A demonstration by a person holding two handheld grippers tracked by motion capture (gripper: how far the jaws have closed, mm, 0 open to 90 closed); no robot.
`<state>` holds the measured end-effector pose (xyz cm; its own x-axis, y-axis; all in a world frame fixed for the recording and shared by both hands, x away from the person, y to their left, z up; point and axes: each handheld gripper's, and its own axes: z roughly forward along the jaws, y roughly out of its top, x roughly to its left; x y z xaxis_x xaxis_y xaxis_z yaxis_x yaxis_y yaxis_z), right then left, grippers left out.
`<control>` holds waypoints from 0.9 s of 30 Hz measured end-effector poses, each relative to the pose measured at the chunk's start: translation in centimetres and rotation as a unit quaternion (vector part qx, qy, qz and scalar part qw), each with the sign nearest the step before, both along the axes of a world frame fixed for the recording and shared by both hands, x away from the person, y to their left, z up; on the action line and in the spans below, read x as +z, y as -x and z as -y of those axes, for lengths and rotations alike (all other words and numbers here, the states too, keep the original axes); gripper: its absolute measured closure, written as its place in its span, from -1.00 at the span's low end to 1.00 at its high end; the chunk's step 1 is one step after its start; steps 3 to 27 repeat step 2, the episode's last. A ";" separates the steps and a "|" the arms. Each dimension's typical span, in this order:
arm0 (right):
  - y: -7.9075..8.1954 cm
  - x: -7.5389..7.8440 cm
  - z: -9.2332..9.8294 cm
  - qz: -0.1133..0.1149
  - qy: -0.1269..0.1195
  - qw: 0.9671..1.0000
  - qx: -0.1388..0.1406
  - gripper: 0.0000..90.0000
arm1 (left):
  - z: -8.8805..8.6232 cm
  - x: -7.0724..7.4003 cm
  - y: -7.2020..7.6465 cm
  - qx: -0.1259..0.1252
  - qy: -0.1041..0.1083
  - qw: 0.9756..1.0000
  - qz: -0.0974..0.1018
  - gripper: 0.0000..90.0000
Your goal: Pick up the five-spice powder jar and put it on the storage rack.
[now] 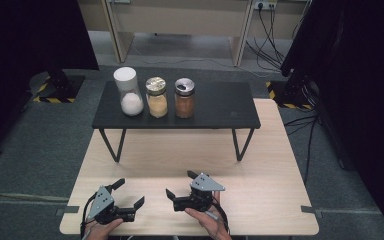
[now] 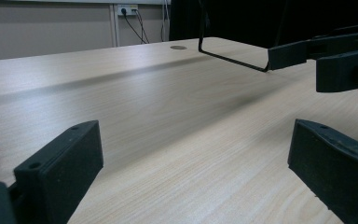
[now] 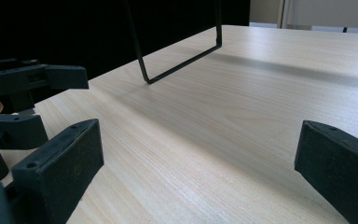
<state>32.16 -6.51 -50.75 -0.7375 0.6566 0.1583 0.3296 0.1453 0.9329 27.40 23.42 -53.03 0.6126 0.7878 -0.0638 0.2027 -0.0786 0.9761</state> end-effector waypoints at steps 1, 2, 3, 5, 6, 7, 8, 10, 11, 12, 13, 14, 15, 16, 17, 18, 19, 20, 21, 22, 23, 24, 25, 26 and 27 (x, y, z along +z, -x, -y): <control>0.0 0.0 0.0 0.000 0.000 1.000 -0.001 -0.97 | 0.0 0.0 0.0 0.000 0.000 1.000 0.000 -0.94; 0.0 0.0 0.0 -0.001 -0.001 1.000 -0.001 -0.97 | 0.0 0.0 0.0 0.000 0.000 1.000 0.000 -0.94; 0.0 0.0 0.0 -0.001 -0.001 1.000 -0.001 -0.97 | 0.0 0.0 0.0 0.000 0.000 1.000 0.000 -0.94; 0.0 0.0 0.0 -0.001 -0.001 1.000 -0.001 -0.97 | 0.0 0.0 0.0 0.000 0.000 1.000 0.000 -0.94; 0.0 0.0 0.0 -0.001 -0.001 1.000 -0.001 -0.97 | 0.0 0.0 0.0 0.000 0.000 1.000 0.000 -0.94; 0.0 0.0 0.0 -0.001 -0.001 1.000 -0.001 -0.97 | 0.0 0.0 0.0 0.000 0.000 1.000 0.000 -0.94; 0.0 0.0 0.0 -0.001 -0.001 1.000 -0.001 -0.97 | 0.0 0.0 0.0 0.000 0.000 1.000 0.000 -0.94; 0.0 0.0 0.0 -0.001 -0.001 1.000 -0.001 -0.97 | 0.0 0.0 0.0 0.000 0.000 1.000 0.000 -0.94; 0.0 0.0 0.0 -0.001 -0.001 1.000 -0.001 -0.97 | 0.0 0.0 0.0 0.000 0.000 1.000 0.000 -0.94; 0.0 0.0 0.0 -0.001 -0.001 1.000 -0.001 -0.97 | 0.0 0.0 0.0 0.000 0.000 1.000 0.000 -0.94; 0.0 0.0 0.0 -0.001 -0.001 1.000 -0.001 -0.97 | 0.0 0.0 0.0 0.000 0.000 1.000 0.000 -0.94; 0.0 0.0 0.0 -0.001 -0.001 1.000 -0.001 -0.97 | 0.0 0.0 0.0 0.000 0.000 1.000 0.000 -0.94; 0.0 0.0 0.0 -0.001 -0.001 1.000 -0.001 -0.97 | 0.0 0.0 0.0 0.000 0.000 1.000 0.000 -0.94; 0.0 0.0 0.0 -0.001 -0.001 1.000 -0.001 -0.97 | 0.0 0.0 0.0 0.000 0.000 1.000 0.000 -0.94; 0.0 0.0 0.0 -0.001 -0.001 1.000 -0.001 -0.97 | 0.0 0.0 0.0 0.000 0.000 1.000 0.000 -0.94; 0.0 0.0 0.0 -0.001 -0.001 1.000 -0.001 -0.97 | 0.0 0.0 0.0 0.000 0.000 1.000 0.000 -0.94; 0.0 0.0 0.0 -0.001 -0.001 1.000 -0.001 -0.97 | 0.0 0.0 0.0 0.000 0.000 1.000 0.000 -0.94; 0.0 0.0 0.0 -0.001 -0.001 1.000 -0.001 -0.97 | 0.0 0.0 0.0 0.000 0.000 1.000 0.000 -0.94; 0.0 0.0 0.0 -0.001 -0.001 1.000 -0.001 -0.97 | 0.0 0.0 0.0 0.000 0.000 1.000 0.000 -0.94; 0.0 0.0 0.0 -0.001 -0.001 1.000 -0.001 -0.97 | 0.0 0.0 0.0 0.000 0.000 1.000 0.000 -0.94; 0.0 0.0 0.0 -0.001 -0.001 1.000 -0.001 -0.97 | 0.0 0.0 0.0 0.000 0.000 1.000 0.000 -0.94; 0.0 0.0 0.0 -0.001 -0.001 1.000 -0.001 -0.97 | 0.0 0.0 0.0 0.000 0.000 1.000 0.000 -0.94; 0.0 0.0 0.0 -0.001 -0.001 1.000 -0.001 -0.97 | 0.0 0.0 0.0 0.000 0.000 1.000 0.000 -0.94; 0.0 0.0 0.0 -0.001 -0.001 1.000 -0.001 -0.97 | 0.0 0.0 0.0 0.000 0.000 1.000 0.000 -0.94; 0.0 0.0 0.0 -0.001 -0.001 1.000 -0.001 -0.97 | 0.0 0.0 0.0 0.000 0.000 1.000 0.000 -0.94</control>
